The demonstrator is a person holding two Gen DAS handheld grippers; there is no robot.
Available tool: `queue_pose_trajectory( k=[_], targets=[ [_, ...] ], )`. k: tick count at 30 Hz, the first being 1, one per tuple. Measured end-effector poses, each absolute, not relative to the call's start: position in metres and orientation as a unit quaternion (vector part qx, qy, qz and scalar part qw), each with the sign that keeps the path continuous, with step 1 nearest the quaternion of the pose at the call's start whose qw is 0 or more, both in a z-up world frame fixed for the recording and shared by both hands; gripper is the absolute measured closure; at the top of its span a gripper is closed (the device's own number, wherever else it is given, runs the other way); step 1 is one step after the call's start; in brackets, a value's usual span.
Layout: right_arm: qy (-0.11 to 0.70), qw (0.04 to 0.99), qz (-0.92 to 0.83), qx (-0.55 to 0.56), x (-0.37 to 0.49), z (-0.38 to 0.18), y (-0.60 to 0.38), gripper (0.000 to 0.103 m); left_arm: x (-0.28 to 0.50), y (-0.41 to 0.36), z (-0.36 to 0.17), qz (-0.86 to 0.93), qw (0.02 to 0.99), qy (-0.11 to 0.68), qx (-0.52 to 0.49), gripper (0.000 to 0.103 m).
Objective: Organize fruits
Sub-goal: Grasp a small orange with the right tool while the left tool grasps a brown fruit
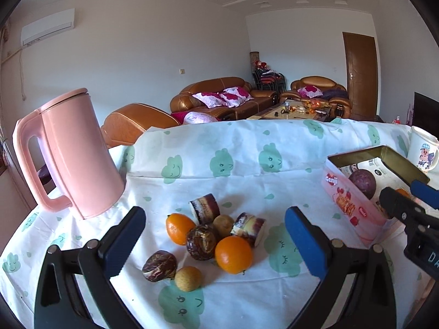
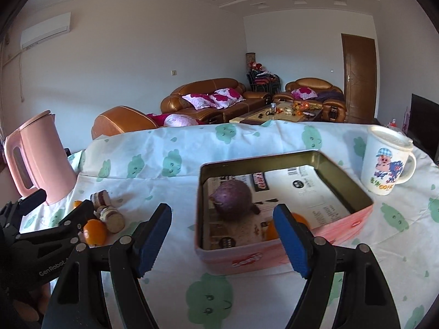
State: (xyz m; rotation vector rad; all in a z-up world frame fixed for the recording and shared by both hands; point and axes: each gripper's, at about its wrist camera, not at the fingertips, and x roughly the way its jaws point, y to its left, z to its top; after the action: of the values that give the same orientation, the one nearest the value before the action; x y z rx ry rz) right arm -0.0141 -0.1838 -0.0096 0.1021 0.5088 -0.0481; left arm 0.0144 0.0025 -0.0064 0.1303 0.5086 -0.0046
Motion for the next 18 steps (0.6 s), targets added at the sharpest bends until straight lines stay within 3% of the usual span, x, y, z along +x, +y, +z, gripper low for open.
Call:
queue_pose_trajectory(
  k=[18],
  targets=[
    [0.335,0.934,0.124,-0.026,0.016,-0.032,-0.065,0.025,0.041,0.137,-0.008,0.073,0.955,0.286,-0.006,0.0]
  ],
)
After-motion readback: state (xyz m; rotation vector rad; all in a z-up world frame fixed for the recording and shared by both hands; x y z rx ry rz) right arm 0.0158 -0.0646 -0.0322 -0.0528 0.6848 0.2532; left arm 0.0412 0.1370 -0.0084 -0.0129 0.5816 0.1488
